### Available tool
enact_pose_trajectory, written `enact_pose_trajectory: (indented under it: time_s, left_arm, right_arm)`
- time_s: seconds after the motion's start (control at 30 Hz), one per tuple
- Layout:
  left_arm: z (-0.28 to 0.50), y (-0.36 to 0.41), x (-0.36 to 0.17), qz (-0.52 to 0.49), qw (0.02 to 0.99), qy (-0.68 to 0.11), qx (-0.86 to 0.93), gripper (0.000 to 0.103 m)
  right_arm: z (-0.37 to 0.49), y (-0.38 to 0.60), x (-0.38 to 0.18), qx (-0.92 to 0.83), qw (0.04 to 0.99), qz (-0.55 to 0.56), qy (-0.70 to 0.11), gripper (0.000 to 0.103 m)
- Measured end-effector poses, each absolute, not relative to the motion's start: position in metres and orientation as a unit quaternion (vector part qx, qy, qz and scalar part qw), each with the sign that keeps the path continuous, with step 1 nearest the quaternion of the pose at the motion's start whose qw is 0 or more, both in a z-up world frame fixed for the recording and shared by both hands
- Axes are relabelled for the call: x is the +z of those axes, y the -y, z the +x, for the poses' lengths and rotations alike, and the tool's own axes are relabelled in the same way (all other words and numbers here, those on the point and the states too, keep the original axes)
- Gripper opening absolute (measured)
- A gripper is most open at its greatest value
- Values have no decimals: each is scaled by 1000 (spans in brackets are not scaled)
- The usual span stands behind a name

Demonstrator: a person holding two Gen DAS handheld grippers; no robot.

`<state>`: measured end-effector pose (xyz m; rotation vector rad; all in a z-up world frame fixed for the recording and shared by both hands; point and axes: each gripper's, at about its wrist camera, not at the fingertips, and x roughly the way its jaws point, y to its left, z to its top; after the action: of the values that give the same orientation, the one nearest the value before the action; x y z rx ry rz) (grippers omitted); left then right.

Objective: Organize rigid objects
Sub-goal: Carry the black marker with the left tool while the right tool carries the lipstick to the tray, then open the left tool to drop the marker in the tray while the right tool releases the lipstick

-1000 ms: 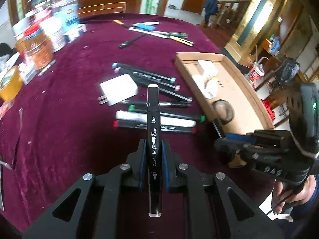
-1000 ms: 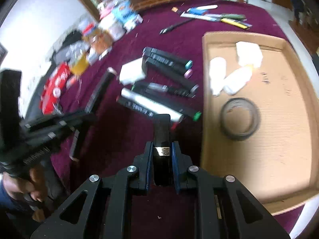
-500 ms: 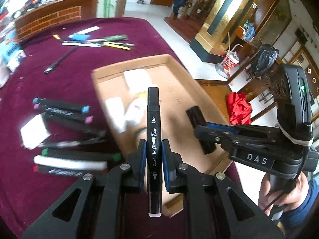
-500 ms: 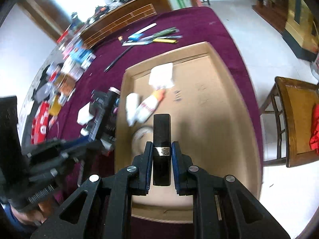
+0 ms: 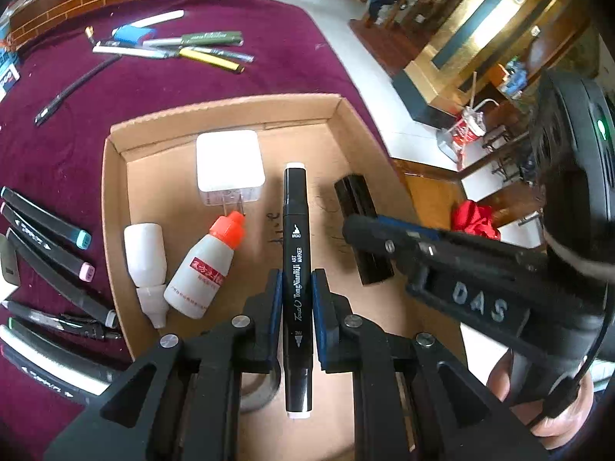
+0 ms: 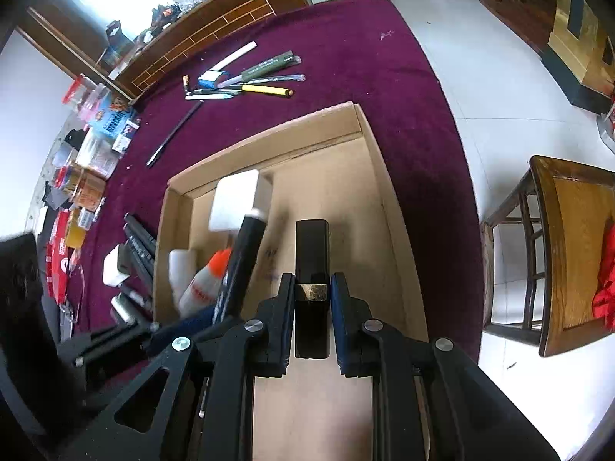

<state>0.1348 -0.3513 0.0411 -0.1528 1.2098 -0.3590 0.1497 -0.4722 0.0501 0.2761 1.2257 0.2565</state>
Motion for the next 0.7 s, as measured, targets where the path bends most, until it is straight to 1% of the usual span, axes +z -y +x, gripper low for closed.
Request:
enact_pose_trajectory:
  time_s: [0.47,0.53,0.57,0.6,0.63,0.67,0.7]
  left_arm:
    - [132,342,30,-77,807,-565,-157,12]
    - [132,340,29,-80,804,-567,-163,13]
    - [131,340,29,-81,802,-568,-164,15]
    - [130,340,29,-81,801,-569,-166,20]
    - [128,339,30,-83,801,-568,-170,27]
    - [127,338,32,-85,801,-567,-173,31]
    - [124,338,35,-85,803,-564,-175,40]
  right_arm:
    - [162,459,38,134,797,112,-579,16]
    - [161,459,38,132,798,110,-578,16]
    - [161,459,38,131,797,111,-579,17]
    - [161,459,38,133,795,115,-580,19]
    - [161,459,39,135,795,119,-580,27]
    - [160,459,40,134,795,120,-579,36]
    - [160,458,41,137,795,121,-578,37]
